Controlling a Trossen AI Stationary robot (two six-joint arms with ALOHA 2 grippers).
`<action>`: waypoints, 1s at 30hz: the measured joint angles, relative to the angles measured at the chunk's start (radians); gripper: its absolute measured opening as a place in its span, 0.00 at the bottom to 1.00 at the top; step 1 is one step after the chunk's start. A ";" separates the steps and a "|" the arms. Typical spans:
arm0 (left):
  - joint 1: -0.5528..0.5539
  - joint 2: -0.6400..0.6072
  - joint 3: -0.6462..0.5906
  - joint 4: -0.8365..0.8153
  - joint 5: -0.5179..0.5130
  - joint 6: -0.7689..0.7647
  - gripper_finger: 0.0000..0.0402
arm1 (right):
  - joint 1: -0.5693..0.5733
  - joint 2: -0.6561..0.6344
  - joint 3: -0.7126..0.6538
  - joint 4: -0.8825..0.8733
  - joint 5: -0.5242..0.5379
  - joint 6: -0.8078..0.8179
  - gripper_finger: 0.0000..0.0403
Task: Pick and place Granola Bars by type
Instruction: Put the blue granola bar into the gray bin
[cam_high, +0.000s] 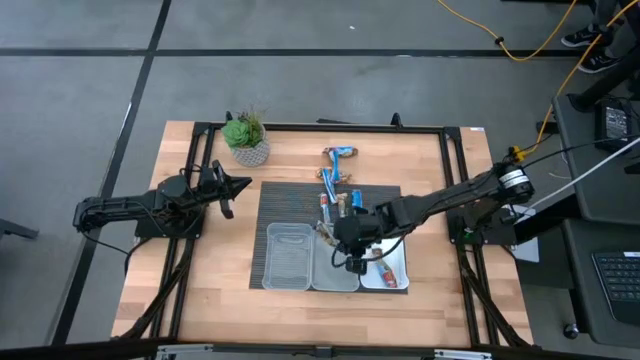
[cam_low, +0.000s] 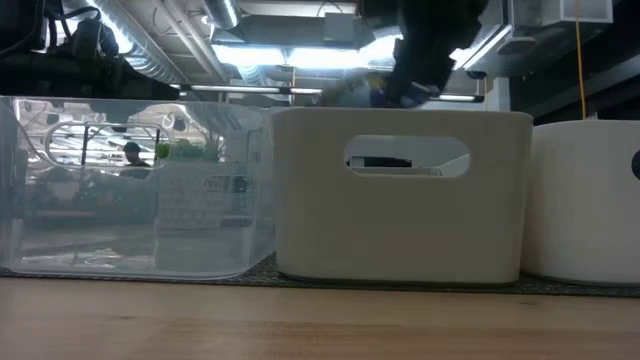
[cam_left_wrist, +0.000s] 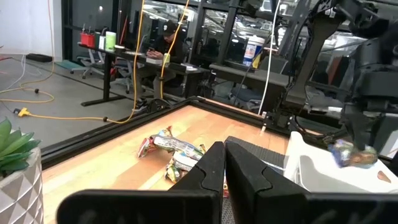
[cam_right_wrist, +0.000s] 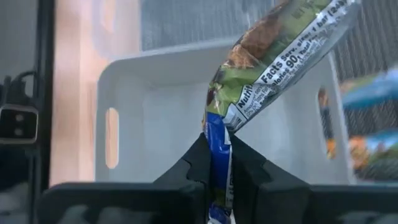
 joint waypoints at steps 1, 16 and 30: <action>0.000 0.000 0.000 0.000 0.000 0.000 0.02 | 0.000 0.000 -0.006 0.000 0.000 0.034 0.10; 0.000 0.000 0.000 -0.001 0.000 0.000 0.02 | 0.045 0.071 -0.013 -0.013 0.027 0.272 0.09; 0.000 0.000 0.000 -0.003 0.023 0.000 0.02 | 0.045 0.141 -0.012 0.009 0.019 0.302 0.26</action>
